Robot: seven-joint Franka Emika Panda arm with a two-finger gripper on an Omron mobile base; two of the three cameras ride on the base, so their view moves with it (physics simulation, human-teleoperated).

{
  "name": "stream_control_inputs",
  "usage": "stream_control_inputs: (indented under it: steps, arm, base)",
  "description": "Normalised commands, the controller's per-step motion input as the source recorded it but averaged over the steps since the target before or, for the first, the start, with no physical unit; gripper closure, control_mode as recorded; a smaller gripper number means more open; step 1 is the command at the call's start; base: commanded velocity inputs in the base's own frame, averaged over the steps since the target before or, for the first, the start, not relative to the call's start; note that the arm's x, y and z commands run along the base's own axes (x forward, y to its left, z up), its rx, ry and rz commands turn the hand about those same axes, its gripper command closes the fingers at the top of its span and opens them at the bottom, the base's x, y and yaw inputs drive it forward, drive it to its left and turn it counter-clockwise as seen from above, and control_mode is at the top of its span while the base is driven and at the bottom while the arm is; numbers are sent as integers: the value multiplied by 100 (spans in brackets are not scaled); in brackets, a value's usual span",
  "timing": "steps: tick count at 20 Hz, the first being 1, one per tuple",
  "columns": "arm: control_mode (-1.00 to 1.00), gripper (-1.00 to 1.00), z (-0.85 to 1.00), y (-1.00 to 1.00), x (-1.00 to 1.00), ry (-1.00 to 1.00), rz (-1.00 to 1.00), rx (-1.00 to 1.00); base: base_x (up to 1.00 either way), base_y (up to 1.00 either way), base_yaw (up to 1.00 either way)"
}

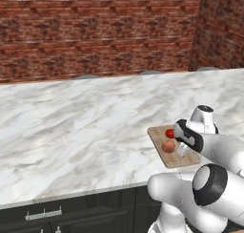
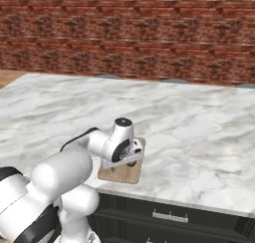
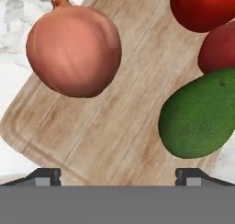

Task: Place the avocado, onion, tomato, and bell pepper on the cutting board.

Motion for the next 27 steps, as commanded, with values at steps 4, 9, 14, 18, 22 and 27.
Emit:
stream_control_inputs:
  steps: [4,9,14,18,22,27]
  arm:
    - [-100,-100,99,0,-16,-12,4,0]
    - [-100,-100,100,0,-16,-11,4,0]
    - [-100,-100,100,-6,-47,-8,1,0]
    - [-100,-100,100,-1,-52,-6,0,0]
    - [-100,-100,100,0,-39,-6,0,0]
    - [-100,-100,96,0,-35,-10,0,-1]
  base:
    - [0,0,0]
    - [0,0,0]
    - [0,0,0]
    - [0,0,0]
    - [0,0,0]
    - [0,0,0]
